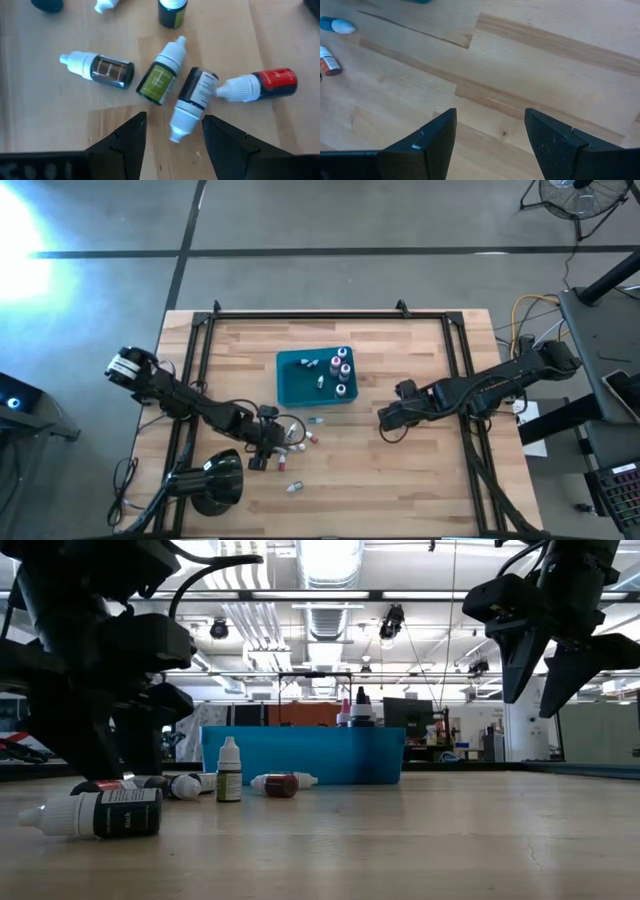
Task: Pick & Place food coloring
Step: Put the small red food coloring bottle into the blue bin
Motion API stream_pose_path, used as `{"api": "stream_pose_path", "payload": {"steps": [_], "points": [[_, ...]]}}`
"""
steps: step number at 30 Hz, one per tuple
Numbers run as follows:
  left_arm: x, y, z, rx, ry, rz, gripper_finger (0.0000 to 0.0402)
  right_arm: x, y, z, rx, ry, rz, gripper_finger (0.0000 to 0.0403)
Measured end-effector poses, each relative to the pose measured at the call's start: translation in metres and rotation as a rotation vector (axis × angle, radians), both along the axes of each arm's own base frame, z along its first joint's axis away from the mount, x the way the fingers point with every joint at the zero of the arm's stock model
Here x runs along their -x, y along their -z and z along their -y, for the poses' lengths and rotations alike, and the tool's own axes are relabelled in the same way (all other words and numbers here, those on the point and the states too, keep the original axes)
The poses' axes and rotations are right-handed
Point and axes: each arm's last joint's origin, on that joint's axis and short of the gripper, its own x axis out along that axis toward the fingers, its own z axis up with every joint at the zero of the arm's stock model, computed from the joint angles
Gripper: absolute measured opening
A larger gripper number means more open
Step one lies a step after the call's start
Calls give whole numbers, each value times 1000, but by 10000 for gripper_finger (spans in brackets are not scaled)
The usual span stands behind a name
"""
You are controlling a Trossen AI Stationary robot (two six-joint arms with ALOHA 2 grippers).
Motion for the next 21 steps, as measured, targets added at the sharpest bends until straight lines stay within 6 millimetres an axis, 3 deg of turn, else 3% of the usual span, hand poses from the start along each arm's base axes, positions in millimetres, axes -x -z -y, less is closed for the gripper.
{"api": "stream_pose_path", "payload": {"steps": [21], "points": [[-1,0,9,48,-24,29,61,0,0,0,-3,2,0,228]]}}
